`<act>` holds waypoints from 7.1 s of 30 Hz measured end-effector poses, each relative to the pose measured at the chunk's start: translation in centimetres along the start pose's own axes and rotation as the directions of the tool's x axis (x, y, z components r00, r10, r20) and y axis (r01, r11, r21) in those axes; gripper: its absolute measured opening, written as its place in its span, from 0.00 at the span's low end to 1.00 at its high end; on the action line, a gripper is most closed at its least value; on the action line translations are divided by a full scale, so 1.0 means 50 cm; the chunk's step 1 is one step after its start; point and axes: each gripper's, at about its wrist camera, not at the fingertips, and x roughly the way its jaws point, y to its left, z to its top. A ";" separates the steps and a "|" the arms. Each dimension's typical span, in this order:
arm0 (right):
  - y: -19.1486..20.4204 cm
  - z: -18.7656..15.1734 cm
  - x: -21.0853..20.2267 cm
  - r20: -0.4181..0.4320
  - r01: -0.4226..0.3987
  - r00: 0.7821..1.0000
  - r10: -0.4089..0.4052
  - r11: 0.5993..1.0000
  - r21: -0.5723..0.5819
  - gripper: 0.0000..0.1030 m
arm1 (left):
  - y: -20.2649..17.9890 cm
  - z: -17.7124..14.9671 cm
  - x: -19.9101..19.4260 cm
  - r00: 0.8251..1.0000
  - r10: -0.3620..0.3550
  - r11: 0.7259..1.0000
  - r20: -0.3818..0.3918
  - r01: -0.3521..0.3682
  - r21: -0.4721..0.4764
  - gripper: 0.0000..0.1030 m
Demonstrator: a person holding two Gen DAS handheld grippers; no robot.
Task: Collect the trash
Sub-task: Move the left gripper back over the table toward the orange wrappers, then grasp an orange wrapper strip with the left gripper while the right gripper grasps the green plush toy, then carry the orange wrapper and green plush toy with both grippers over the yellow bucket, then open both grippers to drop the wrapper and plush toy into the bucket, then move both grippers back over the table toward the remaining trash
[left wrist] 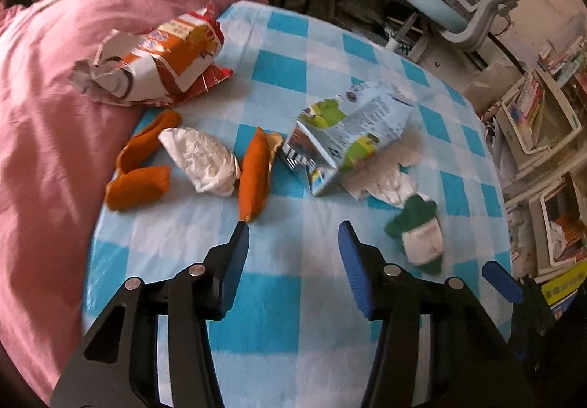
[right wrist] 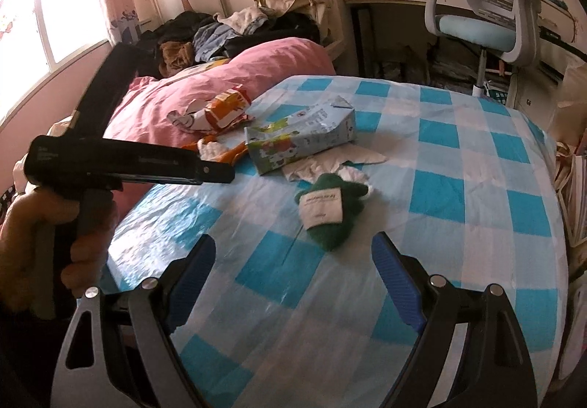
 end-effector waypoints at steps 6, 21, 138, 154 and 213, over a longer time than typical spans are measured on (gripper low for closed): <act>-0.013 0.023 0.038 -0.022 0.015 1.000 -0.015 1.000 0.009 0.81 | 0.000 0.042 0.055 1.000 0.001 1.000 -0.018 -0.001 0.014 0.45; -0.028 0.028 0.087 -0.057 0.021 0.998 -0.018 0.999 0.050 0.80 | 0.002 0.105 0.046 0.981 0.164 0.979 0.107 -0.175 0.103 0.45; 0.113 -0.308 -0.202 -0.201 -0.036 0.979 0.029 0.999 -0.032 0.55 | -0.144 -0.572 -0.191 0.987 0.138 0.942 -0.080 -0.106 0.317 0.41; 0.114 -0.303 -0.211 -0.162 -0.038 0.986 0.031 0.999 -0.038 0.61 | -0.149 -0.547 -0.248 0.983 0.145 0.940 0.108 -0.171 0.294 0.59; 0.118 -0.111 -0.050 -0.120 -0.059 0.992 0.039 0.983 -0.171 0.71 | 0.083 0.001 -0.078 0.919 0.353 0.935 0.175 -0.352 -0.037 0.76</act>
